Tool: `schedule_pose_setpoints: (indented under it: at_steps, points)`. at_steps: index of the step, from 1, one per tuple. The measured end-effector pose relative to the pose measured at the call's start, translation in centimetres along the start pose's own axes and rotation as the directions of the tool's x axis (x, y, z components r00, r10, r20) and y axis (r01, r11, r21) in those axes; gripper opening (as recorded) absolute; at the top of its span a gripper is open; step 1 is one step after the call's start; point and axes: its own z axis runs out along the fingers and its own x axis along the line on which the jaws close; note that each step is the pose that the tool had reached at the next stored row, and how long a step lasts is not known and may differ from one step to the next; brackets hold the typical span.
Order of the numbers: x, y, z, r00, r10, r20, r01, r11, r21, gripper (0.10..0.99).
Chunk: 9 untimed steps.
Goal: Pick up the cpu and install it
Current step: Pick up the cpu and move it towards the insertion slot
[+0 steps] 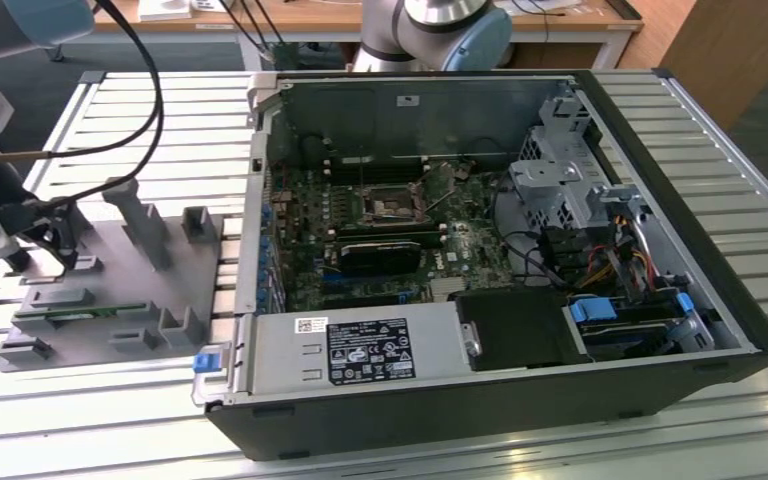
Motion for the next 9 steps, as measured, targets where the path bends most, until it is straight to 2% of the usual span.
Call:
schedule_pose_setpoints:
  at_steps: [9]
  points:
    - [0.00,0.01,-0.16,1.0000,0.000,0.0002,0.000,1.0000,0.000,0.537]
